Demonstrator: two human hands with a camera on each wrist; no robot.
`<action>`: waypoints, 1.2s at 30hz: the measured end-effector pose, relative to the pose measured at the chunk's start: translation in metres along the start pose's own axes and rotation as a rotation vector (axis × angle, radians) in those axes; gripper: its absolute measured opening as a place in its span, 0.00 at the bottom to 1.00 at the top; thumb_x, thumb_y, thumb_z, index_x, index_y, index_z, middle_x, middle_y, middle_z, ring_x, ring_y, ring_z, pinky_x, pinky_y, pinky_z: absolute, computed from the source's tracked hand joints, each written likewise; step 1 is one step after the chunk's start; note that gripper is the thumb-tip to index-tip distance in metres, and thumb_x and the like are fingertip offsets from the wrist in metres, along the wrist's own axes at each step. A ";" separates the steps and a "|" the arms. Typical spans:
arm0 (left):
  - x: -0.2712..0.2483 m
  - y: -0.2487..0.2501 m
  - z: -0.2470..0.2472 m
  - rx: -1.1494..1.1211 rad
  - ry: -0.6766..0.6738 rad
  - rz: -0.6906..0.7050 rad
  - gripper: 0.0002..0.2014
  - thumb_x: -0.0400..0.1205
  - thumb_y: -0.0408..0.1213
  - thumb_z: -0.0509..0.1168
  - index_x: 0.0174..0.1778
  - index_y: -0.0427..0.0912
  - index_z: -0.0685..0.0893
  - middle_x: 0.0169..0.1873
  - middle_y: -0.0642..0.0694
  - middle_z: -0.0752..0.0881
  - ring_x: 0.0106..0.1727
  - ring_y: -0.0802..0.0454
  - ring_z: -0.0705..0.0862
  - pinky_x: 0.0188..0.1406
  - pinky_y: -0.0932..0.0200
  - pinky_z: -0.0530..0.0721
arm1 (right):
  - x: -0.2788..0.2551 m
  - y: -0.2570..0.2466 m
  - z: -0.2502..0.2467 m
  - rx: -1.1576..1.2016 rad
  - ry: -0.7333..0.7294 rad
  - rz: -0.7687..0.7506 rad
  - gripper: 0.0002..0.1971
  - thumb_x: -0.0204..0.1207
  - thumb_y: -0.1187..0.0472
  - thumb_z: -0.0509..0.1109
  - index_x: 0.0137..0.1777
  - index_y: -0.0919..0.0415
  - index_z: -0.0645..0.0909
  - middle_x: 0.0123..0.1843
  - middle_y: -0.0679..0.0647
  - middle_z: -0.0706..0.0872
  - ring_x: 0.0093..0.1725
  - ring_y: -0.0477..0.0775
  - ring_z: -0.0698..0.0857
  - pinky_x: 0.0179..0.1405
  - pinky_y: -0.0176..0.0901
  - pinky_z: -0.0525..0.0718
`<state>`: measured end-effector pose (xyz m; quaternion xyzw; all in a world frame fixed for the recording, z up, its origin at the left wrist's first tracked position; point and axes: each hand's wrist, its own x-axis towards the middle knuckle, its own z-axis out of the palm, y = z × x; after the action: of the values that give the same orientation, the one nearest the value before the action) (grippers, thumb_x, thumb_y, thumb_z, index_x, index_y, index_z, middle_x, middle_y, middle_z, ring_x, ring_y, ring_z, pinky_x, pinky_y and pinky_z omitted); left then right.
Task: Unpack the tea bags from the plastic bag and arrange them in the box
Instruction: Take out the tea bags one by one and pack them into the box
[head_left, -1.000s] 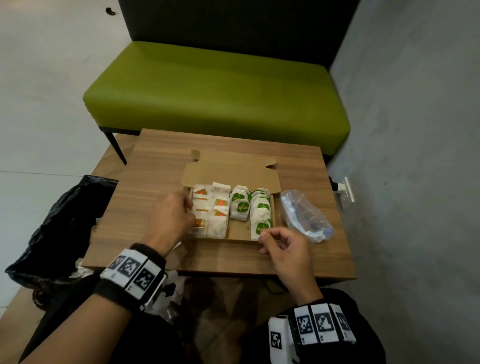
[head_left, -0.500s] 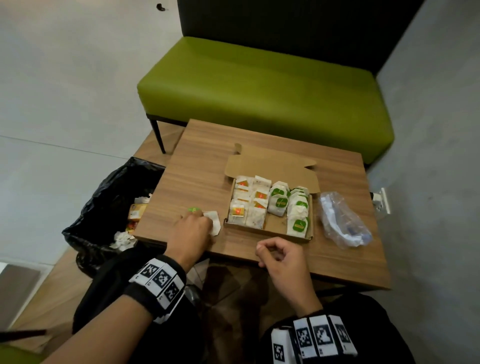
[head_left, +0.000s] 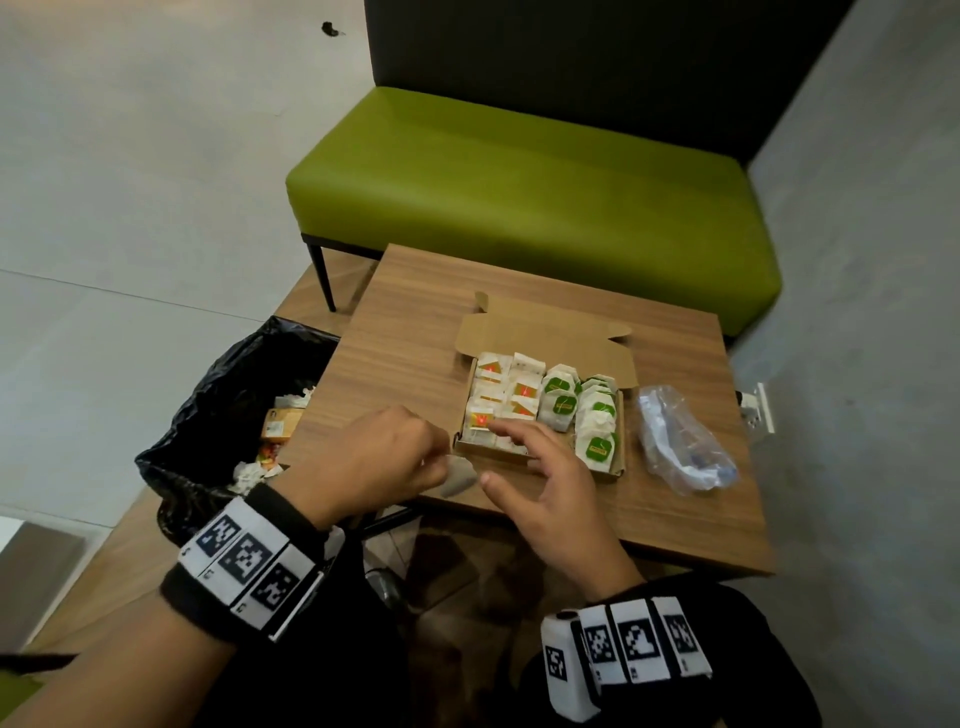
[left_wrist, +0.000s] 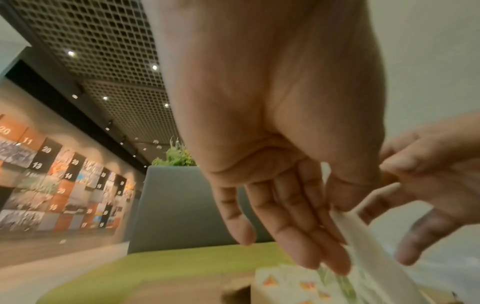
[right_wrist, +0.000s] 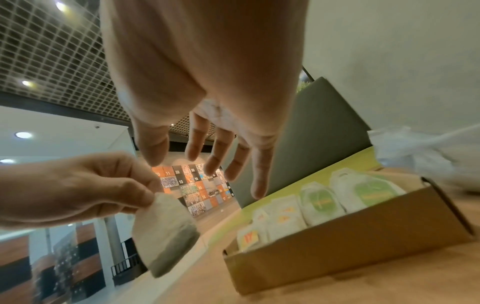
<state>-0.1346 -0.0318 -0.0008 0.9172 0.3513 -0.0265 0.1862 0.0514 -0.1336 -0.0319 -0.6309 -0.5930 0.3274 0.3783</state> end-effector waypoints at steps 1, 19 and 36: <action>-0.003 0.007 -0.006 -0.002 -0.019 0.057 0.09 0.82 0.42 0.61 0.40 0.46 0.82 0.35 0.49 0.85 0.38 0.52 0.82 0.40 0.54 0.79 | 0.001 -0.004 -0.001 0.011 -0.026 -0.014 0.21 0.78 0.54 0.75 0.70 0.43 0.80 0.67 0.36 0.81 0.70 0.34 0.76 0.66 0.31 0.75; -0.006 0.096 0.030 -1.128 0.474 -0.087 0.06 0.83 0.38 0.70 0.41 0.44 0.90 0.36 0.46 0.90 0.40 0.51 0.87 0.41 0.55 0.84 | -0.065 0.006 -0.027 0.622 0.225 0.141 0.14 0.73 0.58 0.74 0.54 0.67 0.87 0.42 0.63 0.93 0.37 0.57 0.90 0.45 0.44 0.88; -0.013 0.107 0.026 -1.524 0.405 -0.247 0.10 0.83 0.31 0.66 0.41 0.29 0.85 0.40 0.35 0.89 0.37 0.46 0.86 0.32 0.56 0.85 | -0.090 0.021 -0.014 0.366 0.018 0.245 0.04 0.76 0.60 0.77 0.46 0.50 0.92 0.44 0.50 0.92 0.43 0.48 0.89 0.43 0.42 0.88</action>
<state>-0.0720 -0.1226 0.0124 0.4789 0.3988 0.3678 0.6902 0.0664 -0.2244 -0.0460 -0.6220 -0.4392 0.4674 0.4492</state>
